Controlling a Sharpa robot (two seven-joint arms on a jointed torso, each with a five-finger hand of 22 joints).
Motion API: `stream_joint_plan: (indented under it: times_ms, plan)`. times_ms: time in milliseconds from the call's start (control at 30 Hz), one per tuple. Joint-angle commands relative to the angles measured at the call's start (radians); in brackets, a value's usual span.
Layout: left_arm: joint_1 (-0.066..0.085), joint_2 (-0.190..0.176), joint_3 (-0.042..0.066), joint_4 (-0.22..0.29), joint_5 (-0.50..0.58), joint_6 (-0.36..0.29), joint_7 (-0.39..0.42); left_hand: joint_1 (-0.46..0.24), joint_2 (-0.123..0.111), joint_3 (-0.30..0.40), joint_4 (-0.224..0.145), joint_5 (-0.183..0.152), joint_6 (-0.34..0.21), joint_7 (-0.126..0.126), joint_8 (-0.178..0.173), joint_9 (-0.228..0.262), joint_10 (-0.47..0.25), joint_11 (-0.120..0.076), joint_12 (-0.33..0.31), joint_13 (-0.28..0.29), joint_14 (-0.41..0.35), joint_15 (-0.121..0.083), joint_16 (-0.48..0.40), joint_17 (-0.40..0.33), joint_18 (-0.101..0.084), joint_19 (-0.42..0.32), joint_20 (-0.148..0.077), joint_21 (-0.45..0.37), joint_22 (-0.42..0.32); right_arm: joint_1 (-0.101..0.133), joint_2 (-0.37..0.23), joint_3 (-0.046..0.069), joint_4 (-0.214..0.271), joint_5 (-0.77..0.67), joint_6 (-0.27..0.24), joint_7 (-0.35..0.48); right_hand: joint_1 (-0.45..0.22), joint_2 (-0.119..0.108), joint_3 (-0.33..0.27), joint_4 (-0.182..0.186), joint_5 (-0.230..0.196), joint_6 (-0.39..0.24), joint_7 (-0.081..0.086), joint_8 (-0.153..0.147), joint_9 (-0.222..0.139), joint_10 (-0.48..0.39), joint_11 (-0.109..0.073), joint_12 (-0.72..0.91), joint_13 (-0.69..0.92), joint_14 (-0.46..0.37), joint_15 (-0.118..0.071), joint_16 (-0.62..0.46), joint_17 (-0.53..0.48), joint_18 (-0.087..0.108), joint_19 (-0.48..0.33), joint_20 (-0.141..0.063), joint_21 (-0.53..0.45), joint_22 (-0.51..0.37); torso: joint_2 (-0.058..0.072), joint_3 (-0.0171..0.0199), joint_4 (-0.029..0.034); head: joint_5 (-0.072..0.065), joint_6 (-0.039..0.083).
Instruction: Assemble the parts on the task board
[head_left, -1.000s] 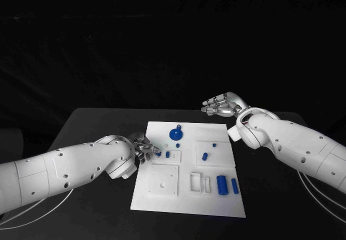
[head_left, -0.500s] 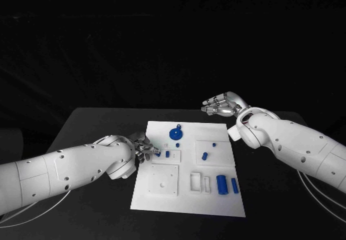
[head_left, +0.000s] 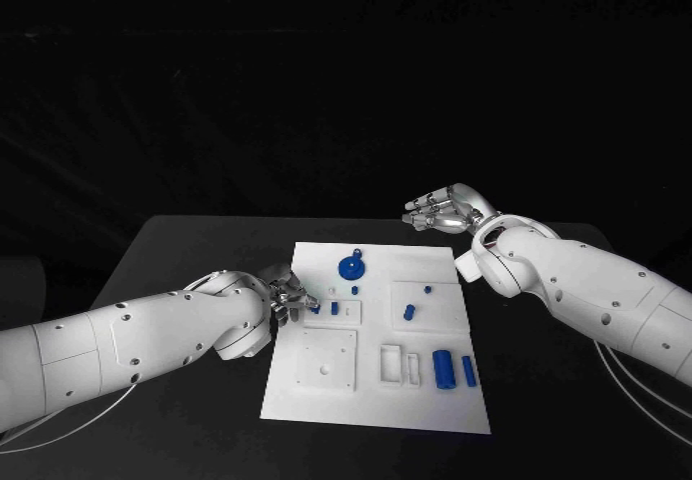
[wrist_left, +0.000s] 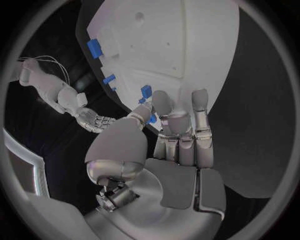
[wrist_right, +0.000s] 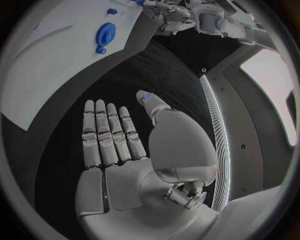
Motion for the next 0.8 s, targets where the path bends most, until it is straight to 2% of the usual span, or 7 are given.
stream_joint_plan:
  times_ms: [33,367,700,800]
  plan:
    - [-0.006,0.003,0.000,0.000,-0.023,0.021,-0.006,0.003,0.006,-0.002,-0.007,0.001,0.181,-0.110,0.003,0.151,0.018,-0.036,-0.002,0.002,0.001,-0.006,-0.004,0.000,0.003,0.002,-0.001,0.006,0.018,-0.001,-0.001,0.001,0.002,0.001,0.009,0.010,0.006,0.000,-0.004,0.002,0.005,-0.006,-0.001,0.001,-0.001,-0.007,0.000,-0.003,-0.001,-0.006,-0.001,-0.005,-0.001,0.017,-0.006,0.000,0.004,-0.001,0.000,0.0006,-0.0002,-0.001,-0.002]
    - [-0.007,0.002,0.000,0.001,-0.038,0.042,-0.014,0.005,0.005,-0.005,-0.003,-0.008,0.178,-0.110,0.002,0.151,0.018,-0.035,-0.003,0.002,-0.001,-0.005,-0.008,-0.006,0.002,0.001,-0.002,0.005,0.018,-0.001,-0.002,0.001,0.002,0.001,0.010,0.010,0.006,0.000,-0.004,0.002,0.005,-0.006,-0.001,0.001,-0.001,-0.007,0.000,-0.003,-0.001,-0.006,-0.001,-0.005,-0.001,0.017,-0.006,0.000,0.004,-0.001,0.000,0.0005,0.0000,-0.003,-0.003]
    - [-0.008,0.001,0.000,0.008,-0.053,0.106,-0.021,0.009,-0.002,-0.010,-0.003,-0.017,0.178,-0.109,0.002,0.146,0.019,-0.033,-0.003,0.003,-0.002,-0.004,-0.007,-0.005,0.001,-0.001,0.000,0.004,0.018,-0.001,-0.002,0.001,0.003,0.001,0.010,0.009,0.006,0.000,-0.004,0.002,0.005,-0.006,-0.001,0.001,-0.001,-0.007,0.000,-0.003,-0.001,-0.006,-0.001,-0.005,-0.001,0.017,-0.006,0.000,0.004,-0.001,0.001,0.0002,0.0002,-0.004,-0.006]
    - [-0.009,0.001,0.000,0.009,-0.058,0.129,-0.018,0.011,-0.008,-0.013,-0.005,0.003,0.185,-0.110,0.002,0.138,0.018,-0.033,-0.003,0.003,-0.003,-0.003,-0.004,-0.003,0.002,-0.002,0.002,0.004,0.019,-0.001,-0.002,0.001,0.003,0.001,0.009,0.010,0.006,0.000,-0.004,0.002,0.005,-0.006,-0.001,0.001,-0.001,-0.007,0.000,-0.003,-0.001,-0.006,-0.001,-0.005,-0.001,0.017,-0.006,0.000,0.004,-0.001,0.001,0.0008,0.0000,-0.004,-0.006]
